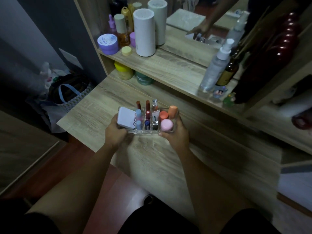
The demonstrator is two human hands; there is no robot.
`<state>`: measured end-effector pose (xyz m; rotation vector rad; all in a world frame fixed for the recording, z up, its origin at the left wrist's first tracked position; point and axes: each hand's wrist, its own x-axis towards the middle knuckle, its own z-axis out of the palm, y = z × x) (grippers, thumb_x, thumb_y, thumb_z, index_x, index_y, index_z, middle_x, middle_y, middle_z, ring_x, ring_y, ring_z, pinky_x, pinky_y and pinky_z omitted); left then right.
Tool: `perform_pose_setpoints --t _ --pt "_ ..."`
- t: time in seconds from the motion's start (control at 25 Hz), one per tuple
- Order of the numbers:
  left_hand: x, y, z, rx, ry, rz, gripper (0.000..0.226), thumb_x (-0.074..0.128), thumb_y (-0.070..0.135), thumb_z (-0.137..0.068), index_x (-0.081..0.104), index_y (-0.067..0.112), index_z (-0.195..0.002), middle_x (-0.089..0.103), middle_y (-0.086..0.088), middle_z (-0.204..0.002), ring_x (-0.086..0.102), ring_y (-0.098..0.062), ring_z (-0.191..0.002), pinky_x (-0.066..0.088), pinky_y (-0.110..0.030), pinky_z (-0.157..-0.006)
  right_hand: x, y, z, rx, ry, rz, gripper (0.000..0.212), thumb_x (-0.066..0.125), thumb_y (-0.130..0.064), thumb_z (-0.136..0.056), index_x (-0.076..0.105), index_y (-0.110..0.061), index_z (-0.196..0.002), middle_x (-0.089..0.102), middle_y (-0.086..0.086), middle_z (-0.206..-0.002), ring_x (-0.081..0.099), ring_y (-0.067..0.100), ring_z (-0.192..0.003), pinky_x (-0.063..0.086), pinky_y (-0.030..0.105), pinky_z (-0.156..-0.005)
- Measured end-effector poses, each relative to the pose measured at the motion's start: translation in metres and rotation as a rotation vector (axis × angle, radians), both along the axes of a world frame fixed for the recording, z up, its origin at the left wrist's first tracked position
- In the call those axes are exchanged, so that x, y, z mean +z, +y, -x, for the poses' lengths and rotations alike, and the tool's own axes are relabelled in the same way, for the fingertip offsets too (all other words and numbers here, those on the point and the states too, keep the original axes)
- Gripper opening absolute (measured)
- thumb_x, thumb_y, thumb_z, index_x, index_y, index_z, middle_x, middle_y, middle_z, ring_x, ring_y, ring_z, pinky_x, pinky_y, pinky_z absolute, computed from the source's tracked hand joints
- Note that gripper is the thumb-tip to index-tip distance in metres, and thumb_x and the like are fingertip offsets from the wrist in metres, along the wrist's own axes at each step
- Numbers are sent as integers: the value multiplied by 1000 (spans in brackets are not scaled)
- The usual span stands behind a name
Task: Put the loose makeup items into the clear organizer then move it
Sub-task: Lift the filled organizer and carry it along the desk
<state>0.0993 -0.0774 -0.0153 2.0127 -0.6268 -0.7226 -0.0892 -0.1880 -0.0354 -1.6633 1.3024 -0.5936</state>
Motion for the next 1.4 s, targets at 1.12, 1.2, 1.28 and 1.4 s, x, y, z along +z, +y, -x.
perform_pose_setpoints --t 1.12,1.2,1.28,1.4 --pt "-3 -82 200 -461 6 -87 63 67 1 -78 45 20 -134 61 -14 -125 57 -28 -111 48 -39 -96 -44 22 225 -470 -21 -53 90 86 -23 -59 39 -21 -136 62 8 -126 61 28 -112 48 47 -99" --pt "-2 -85 201 -476 12 -90 64 67 3 -78 44 20 -135 60 -14 -127 56 -30 -114 48 -46 -100 -47 20 226 -480 -7 -52 87 86 -26 -59 42 -19 -134 64 7 -124 62 27 -111 49 45 -98" --pt "-2 -90 201 -488 17 -91 63 65 1 -79 43 19 -135 59 -16 -127 55 -32 -114 47 -50 -100 -50 18 225 -491 -1 -64 85 85 -31 -59 43 -20 -132 65 7 -122 62 27 -109 49 47 -98" --pt "-1 -95 201 -501 27 -96 65 61 -3 -79 39 17 -137 56 -19 -128 54 -34 -115 46 -54 -100 -54 18 224 -492 -9 -32 91 83 -34 -59 37 -20 -136 60 7 -128 58 29 -115 46 49 -101"
